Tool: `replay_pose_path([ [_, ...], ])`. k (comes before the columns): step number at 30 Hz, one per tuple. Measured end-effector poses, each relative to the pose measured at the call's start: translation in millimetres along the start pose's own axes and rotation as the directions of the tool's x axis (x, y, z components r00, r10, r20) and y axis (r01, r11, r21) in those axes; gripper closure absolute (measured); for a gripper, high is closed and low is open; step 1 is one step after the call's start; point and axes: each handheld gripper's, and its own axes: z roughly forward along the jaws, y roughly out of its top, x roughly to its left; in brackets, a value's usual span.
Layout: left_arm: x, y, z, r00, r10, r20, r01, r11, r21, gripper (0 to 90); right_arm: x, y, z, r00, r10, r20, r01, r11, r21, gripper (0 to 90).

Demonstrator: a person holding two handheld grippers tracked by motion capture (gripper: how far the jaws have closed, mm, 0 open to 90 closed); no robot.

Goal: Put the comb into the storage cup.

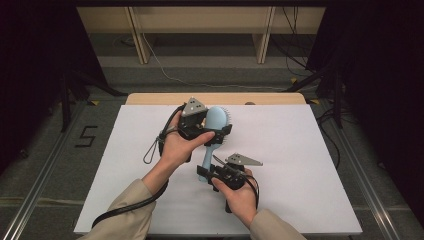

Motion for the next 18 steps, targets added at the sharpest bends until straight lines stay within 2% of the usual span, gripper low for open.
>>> replay_pose_path([
  [8,2.3,-1.8,3.0,0.9999,-0.011,-0.002,0.011,0.9997,0.020,10.7,1.1,0.5,-0.3,1.0000,-0.004,0.001,0.004,1.000,0.000,65.6],
  [12,3.8,-3.5,4.6,0.9988,-0.048,-0.010,0.048,0.9981,0.038,14.7,1.7,0.5,-0.4,1.0000,-0.004,-0.001,0.004,1.000,-0.001,65.5],
  [18,5.7,-4.4,5.8,0.9972,-0.075,-0.003,0.075,0.9961,0.046,16.8,1.1,0.2,-0.2,1.0000,-0.005,0.003,0.005,1.000,-0.002,65.5],
])
